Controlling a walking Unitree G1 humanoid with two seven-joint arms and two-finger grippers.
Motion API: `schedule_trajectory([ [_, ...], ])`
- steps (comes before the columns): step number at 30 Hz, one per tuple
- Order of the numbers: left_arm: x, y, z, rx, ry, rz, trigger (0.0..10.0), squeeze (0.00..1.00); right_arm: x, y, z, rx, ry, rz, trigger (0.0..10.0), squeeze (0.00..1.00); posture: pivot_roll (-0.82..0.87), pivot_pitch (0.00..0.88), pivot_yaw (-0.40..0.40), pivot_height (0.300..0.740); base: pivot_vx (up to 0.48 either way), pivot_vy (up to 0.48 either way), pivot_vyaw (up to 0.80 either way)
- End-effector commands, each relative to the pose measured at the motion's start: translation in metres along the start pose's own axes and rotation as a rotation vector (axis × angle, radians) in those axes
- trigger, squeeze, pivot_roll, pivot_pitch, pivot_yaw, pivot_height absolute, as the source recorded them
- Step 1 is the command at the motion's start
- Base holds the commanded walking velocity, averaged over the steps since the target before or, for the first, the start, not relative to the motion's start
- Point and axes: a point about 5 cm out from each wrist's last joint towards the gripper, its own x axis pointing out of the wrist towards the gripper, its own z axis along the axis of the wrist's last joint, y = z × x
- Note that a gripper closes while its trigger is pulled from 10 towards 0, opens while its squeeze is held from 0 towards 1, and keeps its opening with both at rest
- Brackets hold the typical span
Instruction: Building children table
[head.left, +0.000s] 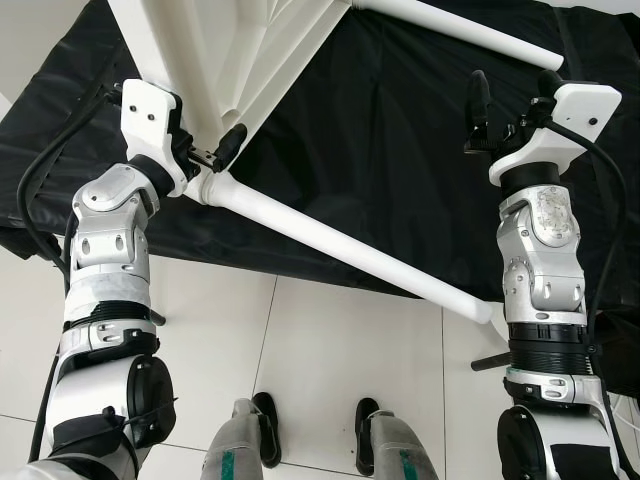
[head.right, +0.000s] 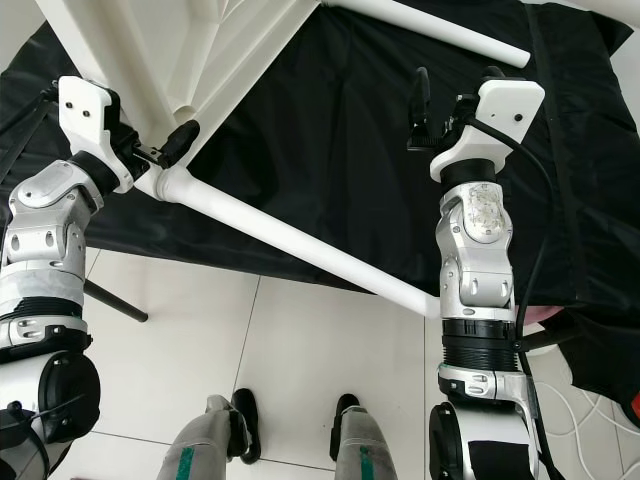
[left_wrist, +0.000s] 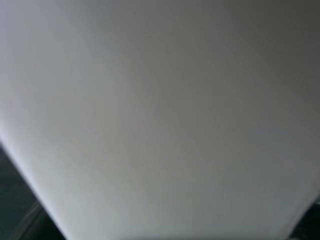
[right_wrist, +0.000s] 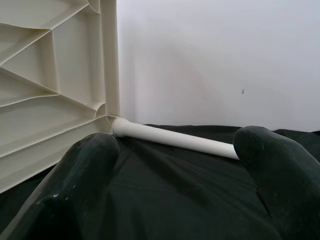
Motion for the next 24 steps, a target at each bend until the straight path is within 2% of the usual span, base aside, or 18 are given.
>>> schedule_trajectory([
  [1, -0.009, 0.025, -0.012, -0.029, 0.035, 0.565, 10.0, 0.0, -0.003, -0.001, -0.001, 0.001, -0.001, 0.002, 10.0, 0.0, -0.12, 0.28, 0.056, 0.74, 0.0, 0.0, 0.0],
  [2, -0.009, 0.027, -0.013, -0.038, 0.035, 0.59, 8.7, 0.0, -0.004, -0.001, -0.001, 0.001, 0.0, 0.001, 10.0, 0.0, -0.12, 0.279, 0.056, 0.74, 0.0, 0.0, 0.0],
  [4, -0.009, 0.027, -0.013, -0.038, 0.035, 0.59, 8.7, 0.0, -0.004, -0.001, -0.001, 0.001, 0.0, 0.001, 10.0, 0.0, -0.12, 0.279, 0.056, 0.74, 0.0, 0.0, 0.0],
  [5, -0.01, 0.03, -0.013, -0.044, 0.028, 0.621, 0.0, 0.0, -0.005, 0.0, -0.002, 0.004, 0.004, 0.002, 10.0, 0.0, -0.12, 0.276, 0.058, 0.74, 0.0, 0.0, 0.0],
  [8, -0.013, 0.035, -0.013, -0.061, 0.023, 0.669, 0.0, 0.0, -0.007, 0.001, -0.003, 0.007, 0.009, 0.004, 10.0, 0.0, -0.12, 0.27, 0.061, 0.74, 0.0, 0.0, 0.0],
  [10, -0.019, 0.043, -0.013, -0.08, 0.001, 0.747, 0.0, 0.0, -0.01, 0.002, -0.004, 0.009, 0.017, 0.004, 10.0, 0.0, -0.13, 0.266, 0.066, 0.74, 0.0, 0.0, 0.0],
  [12, -0.019, 0.043, -0.013, -0.08, 0.001, 0.747, 0.0, 0.0, -0.01, 0.002, -0.004, 0.009, 0.017, 0.004, 10.0, 0.0, -0.13, 0.266, 0.066, 0.74, 0.0, 0.0, 0.0],
  [16, -0.026, 0.053, -0.011, -0.068, -0.009, 0.839, 0.0, 0.0, -0.013, 0.0, -0.006, 0.007, 0.024, -0.003, 10.0, 0.0, -0.13, 0.264, 0.065, 0.74, 0.0, 0.0, 0.0],
  [24, -0.034, 0.062, -0.007, -0.035, -0.024, 0.896, 0.0, 0.0, -0.014, 0.0, -0.007, 0.007, 0.029, -0.001, 10.0, 0.0, -0.12, 0.261, 0.061, 0.74, 0.0, 0.0, 0.0],
])
